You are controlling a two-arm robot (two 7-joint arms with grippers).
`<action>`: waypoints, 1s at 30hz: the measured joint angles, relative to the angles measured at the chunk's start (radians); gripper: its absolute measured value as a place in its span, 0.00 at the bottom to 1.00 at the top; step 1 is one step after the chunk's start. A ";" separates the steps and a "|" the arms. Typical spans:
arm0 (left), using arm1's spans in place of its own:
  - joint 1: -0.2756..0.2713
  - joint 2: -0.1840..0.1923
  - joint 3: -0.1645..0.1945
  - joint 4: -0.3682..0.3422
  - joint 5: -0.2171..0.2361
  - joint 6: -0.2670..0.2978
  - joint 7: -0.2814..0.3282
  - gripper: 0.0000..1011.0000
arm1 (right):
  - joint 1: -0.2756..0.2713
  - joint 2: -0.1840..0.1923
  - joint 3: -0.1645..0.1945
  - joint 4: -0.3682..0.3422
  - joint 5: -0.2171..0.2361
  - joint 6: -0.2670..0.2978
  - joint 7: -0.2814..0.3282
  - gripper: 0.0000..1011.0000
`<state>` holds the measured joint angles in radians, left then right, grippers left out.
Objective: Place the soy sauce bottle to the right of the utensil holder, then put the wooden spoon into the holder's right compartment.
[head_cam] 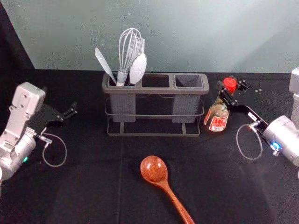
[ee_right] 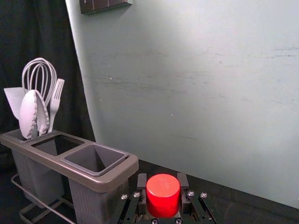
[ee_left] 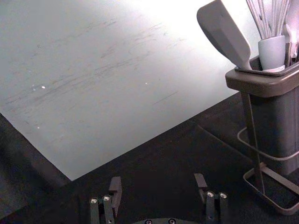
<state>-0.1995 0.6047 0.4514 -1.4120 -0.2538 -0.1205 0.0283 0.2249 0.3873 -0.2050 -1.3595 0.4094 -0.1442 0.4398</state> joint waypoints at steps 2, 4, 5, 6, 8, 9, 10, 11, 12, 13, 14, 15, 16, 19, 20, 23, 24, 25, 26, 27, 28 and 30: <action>0.000 0.000 0.000 0.000 0.000 0.000 0.000 1.00 | 0.001 -0.001 -0.001 0.003 -0.001 -0.001 0.000 0.39; 0.000 0.000 0.000 0.000 0.000 0.000 0.000 1.00 | 0.003 -0.002 -0.001 0.006 -0.001 -0.002 0.000 0.39; 0.000 0.000 0.000 0.000 0.000 0.000 0.000 1.00 | 0.003 -0.003 -0.001 0.007 -0.002 -0.002 0.000 0.39; 0.000 0.000 0.000 0.000 0.000 0.000 0.000 1.00 | 0.003 -0.003 -0.002 0.008 -0.002 -0.002 0.000 0.39; 0.000 0.000 0.000 0.000 0.000 0.000 0.000 1.00 | 0.004 -0.004 -0.002 0.011 -0.003 -0.003 0.000 0.39; 0.000 0.000 0.000 0.000 0.000 0.000 0.000 1.00 | 0.004 -0.005 -0.002 0.011 -0.003 -0.003 0.000 0.39; 0.000 0.000 0.000 0.000 0.000 0.000 0.000 1.00 | 0.004 -0.005 -0.002 0.012 -0.003 -0.003 0.000 0.40; 0.000 0.000 0.000 0.000 0.000 0.000 0.000 1.00 | 0.005 -0.005 -0.001 0.013 -0.003 -0.003 -0.001 0.42; 0.000 0.000 0.000 0.000 0.000 0.000 0.000 1.00 | 0.005 -0.006 -0.001 0.014 -0.002 -0.003 -0.001 0.43; 0.000 0.000 0.000 0.000 0.000 0.000 0.000 1.00 | 0.006 -0.006 -0.001 0.015 -0.002 -0.003 -0.001 0.47; 0.000 0.000 0.000 0.000 0.000 0.000 0.000 1.00 | 0.006 -0.007 0.000 0.016 -0.002 -0.003 -0.001 0.51; 0.000 0.000 0.000 0.000 0.000 0.000 0.000 1.00 | 0.006 -0.007 0.001 0.016 -0.001 -0.003 -0.001 0.53; 0.000 0.000 0.000 0.000 0.000 0.000 0.000 1.00 | 0.006 -0.007 0.002 0.014 0.000 -0.003 -0.001 0.57; 0.000 0.000 0.000 0.000 0.000 0.000 0.000 1.00 | 0.001 -0.006 0.006 0.003 0.002 -0.003 -0.003 0.65; 0.000 0.000 0.000 0.000 0.000 0.000 0.000 1.00 | -0.003 -0.004 0.009 -0.008 0.004 -0.003 -0.003 0.67; 0.000 0.000 0.000 0.000 0.000 0.000 0.000 1.00 | -0.015 0.003 0.019 -0.035 0.008 -0.002 -0.007 0.78; 0.000 0.000 0.000 0.000 0.000 0.000 0.000 1.00 | -0.018 0.005 0.021 -0.041 0.009 -0.001 -0.008 0.80; 0.000 0.000 0.000 0.000 0.000 0.000 0.000 1.00 | -0.024 0.010 0.025 -0.055 0.010 0.001 -0.012 0.84; 0.000 0.000 0.000 0.000 0.000 0.000 0.000 1.00 | -0.024 0.010 0.025 -0.055 0.010 0.001 -0.012 0.87; 0.000 0.000 0.000 0.000 0.000 0.000 0.000 1.00 | -0.027 0.012 0.027 -0.062 0.010 0.003 -0.014 0.87; 0.000 0.000 0.000 0.000 0.000 0.000 0.000 1.00 | -0.033 0.016 0.030 -0.075 0.010 0.009 -0.018 0.91; 0.000 0.000 0.000 0.000 0.000 0.000 0.000 1.00 | -0.041 0.022 0.033 -0.090 0.009 0.017 -0.022 0.95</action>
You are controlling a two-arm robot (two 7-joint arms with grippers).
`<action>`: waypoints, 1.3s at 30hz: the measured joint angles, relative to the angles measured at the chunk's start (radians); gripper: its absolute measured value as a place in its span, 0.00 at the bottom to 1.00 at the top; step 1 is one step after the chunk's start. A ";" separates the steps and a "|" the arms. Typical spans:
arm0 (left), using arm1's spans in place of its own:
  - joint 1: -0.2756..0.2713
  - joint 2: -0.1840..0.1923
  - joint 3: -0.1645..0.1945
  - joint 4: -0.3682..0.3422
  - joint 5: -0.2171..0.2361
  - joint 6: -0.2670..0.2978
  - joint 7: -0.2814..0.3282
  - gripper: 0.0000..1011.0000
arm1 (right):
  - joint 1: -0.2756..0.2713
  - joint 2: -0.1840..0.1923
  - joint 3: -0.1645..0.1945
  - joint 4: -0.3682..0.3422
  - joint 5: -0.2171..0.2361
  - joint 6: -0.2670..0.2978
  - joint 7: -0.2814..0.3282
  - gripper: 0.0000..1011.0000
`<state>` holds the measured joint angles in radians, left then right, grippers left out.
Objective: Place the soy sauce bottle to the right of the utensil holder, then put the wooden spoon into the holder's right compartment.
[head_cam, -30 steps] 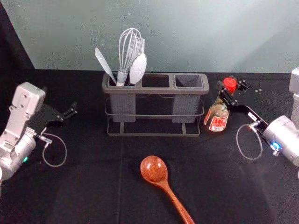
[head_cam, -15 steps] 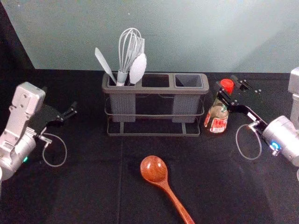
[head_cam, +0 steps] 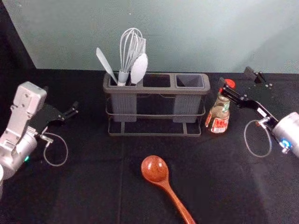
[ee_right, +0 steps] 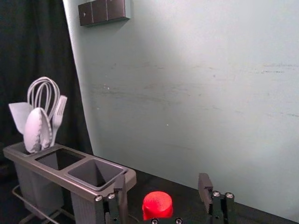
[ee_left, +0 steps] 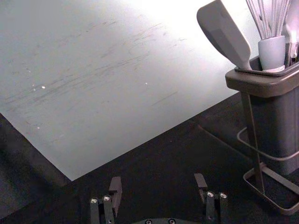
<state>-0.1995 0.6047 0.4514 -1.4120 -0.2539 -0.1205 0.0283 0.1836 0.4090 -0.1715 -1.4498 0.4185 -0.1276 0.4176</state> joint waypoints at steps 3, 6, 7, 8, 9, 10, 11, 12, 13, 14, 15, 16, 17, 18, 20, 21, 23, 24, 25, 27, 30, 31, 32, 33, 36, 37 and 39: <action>0.000 0.000 0.000 0.000 0.000 0.000 0.000 1.00 | -0.027 0.012 0.007 -0.047 -0.003 0.022 -0.016 0.99; 0.000 0.000 0.000 0.000 0.000 0.000 0.000 1.00 | -0.058 0.022 0.012 -0.092 -0.013 0.038 -0.034 0.99; 0.000 0.000 0.000 0.000 0.000 0.000 0.000 1.00 | -0.065 0.024 0.012 -0.100 -0.016 0.041 -0.038 0.99; 0.000 0.000 0.000 0.000 0.000 0.000 0.000 1.00 | -0.076 0.027 0.014 -0.115 -0.019 0.045 -0.042 0.99; 0.000 0.000 0.000 0.000 0.000 0.000 0.000 1.00 | -0.093 0.031 0.014 -0.137 -0.025 0.051 -0.048 0.99; 0.000 0.000 0.000 0.000 0.000 0.000 0.000 1.00 | -0.103 0.032 0.015 -0.149 -0.027 0.053 -0.051 0.99; 0.000 0.000 0.000 0.000 0.000 0.000 0.000 1.00 | -0.112 0.034 0.015 -0.161 -0.031 0.056 -0.054 0.99; 0.000 0.000 0.000 0.000 0.000 0.000 0.000 1.00 | -0.122 0.036 0.015 -0.173 -0.034 0.060 -0.056 0.99; 0.000 0.000 0.000 0.000 0.000 0.000 0.000 1.00 | -0.140 0.039 0.014 -0.195 -0.041 0.064 -0.062 0.99; 0.000 0.000 0.000 0.000 0.000 0.000 0.000 1.00 | -0.148 0.040 0.014 -0.203 -0.043 0.065 -0.064 0.99; 0.000 0.000 0.000 0.000 0.000 0.000 0.000 1.00 | -0.158 0.041 0.013 -0.217 -0.047 0.068 -0.067 0.99; 0.000 0.000 0.000 0.000 0.000 0.000 0.000 1.00 | -0.180 0.042 0.011 -0.243 -0.053 0.072 -0.073 0.99; 0.000 0.000 0.000 0.000 0.000 0.000 0.000 1.00 | -0.190 0.042 0.009 -0.255 -0.057 0.074 -0.076 0.99; 0.000 0.000 0.000 0.000 0.000 0.000 0.000 1.00 | -0.201 0.042 0.008 -0.268 -0.060 0.077 -0.078 0.99; 0.000 0.000 0.000 0.000 0.000 0.000 0.000 1.00 | -0.231 0.042 0.002 -0.304 -0.071 0.087 -0.086 0.99; 0.000 0.000 0.000 0.000 0.000 0.000 0.000 1.00 | -0.249 0.041 -0.004 -0.326 -0.076 0.095 -0.091 0.99; 0.000 0.000 0.000 0.000 0.000 0.000 0.000 1.00 | -0.266 0.038 -0.011 -0.344 -0.083 0.103 -0.095 0.99; 0.000 0.000 0.000 0.000 0.000 0.000 0.000 1.00 | -0.280 0.035 -0.021 -0.359 -0.089 0.111 -0.098 0.99; 0.000 0.000 0.000 0.000 0.000 0.000 0.000 1.00 | -0.280 0.035 -0.021 -0.359 -0.089 0.111 -0.098 0.99; 0.000 0.000 0.000 0.000 0.000 0.000 0.000 1.00 | -0.296 0.030 -0.037 -0.375 -0.099 0.121 -0.100 0.99; 0.000 0.000 0.000 0.000 0.000 0.000 0.000 1.00 | -0.308 0.022 -0.063 -0.384 -0.115 0.136 -0.102 0.99; 0.000 0.000 0.000 0.000 0.000 0.000 0.000 1.00 | -0.310 0.019 -0.069 -0.385 -0.119 0.140 -0.103 0.99; 0.000 0.000 0.000 0.000 0.000 0.000 0.000 1.00 | -0.314 0.012 -0.081 -0.386 -0.127 0.148 -0.108 0.99; 0.000 0.000 0.000 0.000 0.000 0.000 0.000 1.00 | -0.315 0.009 -0.086 -0.386 -0.130 0.152 -0.110 0.99; 0.000 0.000 0.000 0.000 0.000 0.000 0.000 1.00 | -0.320 -0.001 -0.107 -0.387 -0.145 0.164 -0.115 0.99; 0.000 0.000 0.000 0.000 0.000 0.000 0.000 1.00 | -0.322 -0.006 -0.117 -0.386 -0.155 0.167 -0.116 0.99; 0.000 0.000 0.000 0.000 0.000 0.000 0.000 1.00 | -0.323 -0.011 -0.125 -0.384 -0.163 0.168 -0.118 0.99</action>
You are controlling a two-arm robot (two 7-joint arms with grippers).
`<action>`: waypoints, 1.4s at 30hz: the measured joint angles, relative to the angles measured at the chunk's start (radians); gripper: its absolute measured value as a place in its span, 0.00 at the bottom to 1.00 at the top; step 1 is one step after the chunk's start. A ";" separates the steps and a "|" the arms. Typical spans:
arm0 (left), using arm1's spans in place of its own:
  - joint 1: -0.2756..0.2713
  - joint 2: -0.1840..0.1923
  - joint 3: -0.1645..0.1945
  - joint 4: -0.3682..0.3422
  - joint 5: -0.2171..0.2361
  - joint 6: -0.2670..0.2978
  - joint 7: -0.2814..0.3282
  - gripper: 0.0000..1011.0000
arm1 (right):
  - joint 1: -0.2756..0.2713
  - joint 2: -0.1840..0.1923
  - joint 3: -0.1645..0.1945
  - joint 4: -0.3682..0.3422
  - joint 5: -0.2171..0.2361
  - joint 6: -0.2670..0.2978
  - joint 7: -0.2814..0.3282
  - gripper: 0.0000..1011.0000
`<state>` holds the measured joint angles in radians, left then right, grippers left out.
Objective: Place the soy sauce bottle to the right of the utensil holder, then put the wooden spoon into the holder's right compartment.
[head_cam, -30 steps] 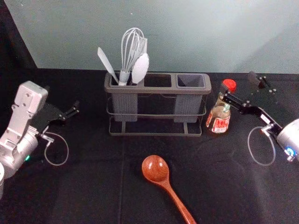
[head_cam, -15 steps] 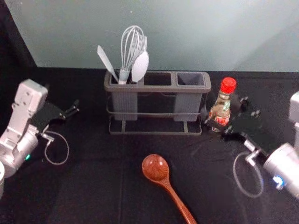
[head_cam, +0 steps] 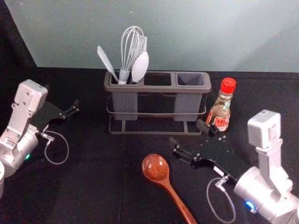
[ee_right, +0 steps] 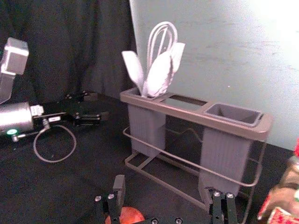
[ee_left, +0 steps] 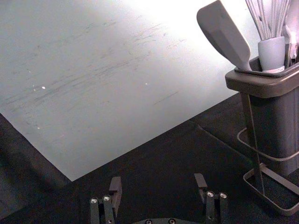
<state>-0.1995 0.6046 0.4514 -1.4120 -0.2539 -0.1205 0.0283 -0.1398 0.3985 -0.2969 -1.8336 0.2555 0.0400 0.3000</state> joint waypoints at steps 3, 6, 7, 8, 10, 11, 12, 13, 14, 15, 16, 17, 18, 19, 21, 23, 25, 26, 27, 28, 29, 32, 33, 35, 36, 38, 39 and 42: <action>0.000 0.000 0.000 0.000 0.000 0.000 0.000 1.00 | -0.002 -0.009 -0.010 0.006 -0.010 -0.003 -0.001 0.99; 0.000 0.000 0.000 0.000 0.000 0.000 0.000 1.00 | -0.005 -0.016 -0.013 0.010 -0.011 -0.010 0.000 0.99; 0.000 0.000 0.000 0.000 0.000 0.000 0.000 1.00 | -0.006 -0.017 -0.014 0.011 -0.011 -0.013 0.001 0.99; 0.000 0.000 0.000 0.000 0.000 0.000 0.000 1.00 | -0.006 -0.019 -0.016 0.014 -0.012 -0.018 0.003 0.99; 0.000 0.000 0.000 0.000 0.000 0.000 0.000 1.00 | -0.007 -0.021 -0.017 0.017 -0.012 -0.025 0.009 0.99; 0.000 0.000 0.000 0.000 0.000 0.000 0.000 1.00 | -0.007 -0.022 -0.017 0.019 -0.011 -0.028 0.011 0.99; 0.000 0.000 0.000 0.000 0.000 0.000 0.000 1.00 | -0.007 -0.024 -0.018 0.024 -0.010 -0.036 0.015 0.99; 0.000 0.000 0.000 0.000 0.000 0.000 0.000 1.00 | -0.007 -0.025 -0.018 0.026 -0.009 -0.039 0.017 0.99; 0.000 0.000 0.000 0.000 0.000 0.000 0.000 1.00 | -0.007 -0.026 -0.018 0.028 -0.009 -0.042 0.018 0.99; 0.000 0.000 0.000 0.000 0.000 0.000 0.000 1.00 | -0.006 -0.027 -0.017 0.030 -0.008 -0.045 0.020 0.99; 0.000 0.000 0.000 0.000 0.000 0.000 0.000 1.00 | -0.006 -0.027 -0.017 0.030 -0.007 -0.045 0.020 0.99; 0.000 0.000 0.000 0.000 0.000 0.000 0.000 1.00 | -0.006 -0.026 -0.017 0.030 -0.007 -0.045 0.020 0.99; 0.000 0.000 0.000 0.000 0.000 0.000 0.000 1.00 | -0.006 -0.026 -0.017 0.030 -0.007 -0.045 0.020 0.99; 0.000 0.000 0.000 0.000 0.000 0.000 0.000 1.00 | -0.006 -0.026 -0.017 0.030 -0.007 -0.045 0.020 0.99; 0.000 0.000 0.000 0.000 0.000 0.000 0.000 1.00 | -0.006 -0.026 -0.017 0.030 -0.007 -0.045 0.020 0.99; 0.000 0.000 0.000 0.000 0.000 0.000 0.000 1.00 | -0.006 -0.026 -0.017 0.029 -0.006 -0.044 0.020 0.99; 0.000 0.000 0.000 0.000 0.000 0.000 0.000 1.00 | -0.006 -0.026 -0.017 0.029 -0.006 -0.044 0.020 0.99; 0.000 0.000 0.000 0.000 0.000 0.000 0.000 1.00 | -0.006 -0.026 -0.017 0.028 -0.006 -0.043 0.020 0.99; 0.000 0.000 0.000 0.000 0.000 0.000 0.000 1.00 | -0.006 -0.026 -0.016 0.028 -0.006 -0.043 0.020 0.99; 0.000 0.000 0.000 0.000 0.000 0.000 0.000 1.00 | -0.006 -0.026 -0.016 0.027 -0.006 -0.042 0.020 0.99; 0.000 0.000 0.000 0.000 0.000 0.000 0.000 1.00 | -0.006 -0.026 -0.016 0.027 -0.006 -0.042 0.020 0.99; 0.000 0.000 0.000 0.000 0.000 0.000 0.000 1.00 | -0.006 -0.025 -0.016 0.027 -0.006 -0.041 0.020 0.99; 0.000 0.000 0.000 0.000 0.000 0.000 0.000 1.00 | -0.006 -0.025 -0.016 0.027 -0.006 -0.041 0.020 0.99; 0.000 0.000 0.000 0.000 0.000 0.000 0.000 1.00 | -0.006 -0.025 -0.016 0.026 -0.006 -0.041 0.020 0.99; 0.000 0.000 0.000 0.000 0.000 0.000 0.000 1.00 | -0.006 -0.025 -0.016 0.026 -0.006 -0.041 0.020 0.99; 0.000 0.000 0.000 0.000 0.000 0.000 0.000 1.00 | -0.006 -0.025 -0.016 0.026 -0.006 -0.041 0.020 0.99; 0.000 0.000 0.000 0.000 0.000 0.000 0.000 1.00 | -0.006 -0.025 -0.016 0.026 -0.006 -0.041 0.020 0.99; 0.000 0.000 0.000 0.000 0.000 0.000 0.000 1.00 | -0.006 -0.025 -0.016 0.026 -0.006 -0.040 0.020 0.99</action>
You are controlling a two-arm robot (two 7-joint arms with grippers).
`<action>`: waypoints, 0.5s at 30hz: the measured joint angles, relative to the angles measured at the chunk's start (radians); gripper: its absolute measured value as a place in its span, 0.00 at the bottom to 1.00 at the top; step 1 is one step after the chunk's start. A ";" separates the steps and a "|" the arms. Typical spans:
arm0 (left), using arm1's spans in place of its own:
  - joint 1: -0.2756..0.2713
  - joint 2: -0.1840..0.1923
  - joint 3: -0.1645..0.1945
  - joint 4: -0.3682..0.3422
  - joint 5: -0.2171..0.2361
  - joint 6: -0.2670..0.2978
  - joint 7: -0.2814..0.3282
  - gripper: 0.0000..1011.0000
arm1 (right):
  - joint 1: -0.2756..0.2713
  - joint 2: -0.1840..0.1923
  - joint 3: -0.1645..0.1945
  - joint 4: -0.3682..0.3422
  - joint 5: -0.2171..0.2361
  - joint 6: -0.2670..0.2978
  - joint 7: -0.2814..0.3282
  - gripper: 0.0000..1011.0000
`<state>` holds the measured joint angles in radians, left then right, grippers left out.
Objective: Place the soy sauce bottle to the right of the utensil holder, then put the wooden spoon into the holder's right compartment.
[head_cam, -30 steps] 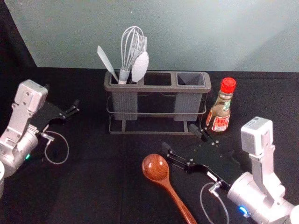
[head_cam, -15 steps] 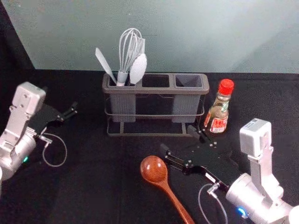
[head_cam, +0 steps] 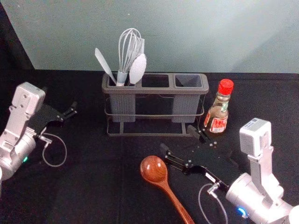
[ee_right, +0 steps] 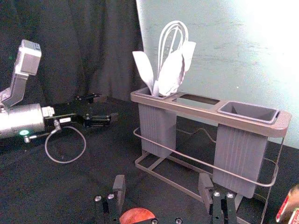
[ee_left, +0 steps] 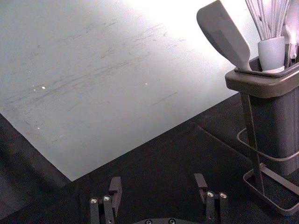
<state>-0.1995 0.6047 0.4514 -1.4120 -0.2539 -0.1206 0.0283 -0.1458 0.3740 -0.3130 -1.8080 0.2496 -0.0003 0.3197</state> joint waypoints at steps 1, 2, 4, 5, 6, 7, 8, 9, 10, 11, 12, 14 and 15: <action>0.000 0.000 0.000 0.000 0.000 0.000 0.000 1.00 | 0.000 0.000 0.000 0.000 0.000 0.000 0.000 0.99; 0.000 0.000 0.000 0.000 0.000 0.000 0.000 1.00 | 0.000 0.000 0.000 0.000 0.000 0.000 0.000 0.99; 0.000 0.000 0.000 0.000 0.000 0.000 0.000 1.00 | 0.001 0.000 0.000 -0.001 0.000 0.004 0.000 0.99; 0.000 0.000 0.000 0.000 0.000 0.000 0.000 1.00 | 0.002 0.000 -0.001 -0.001 -0.001 0.010 0.000 0.99; 0.000 0.000 0.000 0.000 0.000 0.000 0.000 1.00 | 0.003 0.001 -0.003 -0.003 -0.003 0.019 0.000 0.99; 0.000 0.000 0.000 0.000 0.000 0.000 0.000 1.00 | 0.005 0.002 -0.006 -0.005 -0.006 0.030 0.000 0.99; 0.000 0.000 0.000 0.000 0.000 0.000 0.000 1.00 | 0.006 0.003 -0.010 -0.009 -0.011 0.041 -0.001 0.99; 0.000 0.000 0.000 0.000 0.000 0.000 0.000 1.00 | 0.008 0.005 -0.017 -0.018 -0.022 0.072 -0.009 0.99; 0.000 0.000 0.000 0.000 0.000 0.000 0.000 1.00 | 0.011 0.006 -0.026 -0.031 -0.037 0.106 -0.018 0.99; 0.000 0.000 0.000 0.000 0.000 0.000 0.000 1.00 | 0.012 0.006 -0.030 -0.036 -0.042 0.119 -0.022 0.99; 0.000 0.000 0.000 0.000 0.000 0.000 0.000 1.00 | 0.013 0.006 -0.034 -0.044 -0.050 0.137 -0.027 0.99; 0.000 0.000 0.000 0.000 0.000 0.000 0.000 1.00 | 0.016 0.007 -0.047 -0.073 -0.076 0.202 -0.044 0.99; 0.000 0.000 0.000 0.000 0.000 0.000 0.000 1.00 | 0.018 0.007 -0.051 -0.084 -0.086 0.227 -0.050 0.99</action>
<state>-0.1995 0.6047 0.4514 -1.4120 -0.2539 -0.1205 0.0283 -0.1279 0.3810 -0.3640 -1.8918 0.1638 0.2269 0.2692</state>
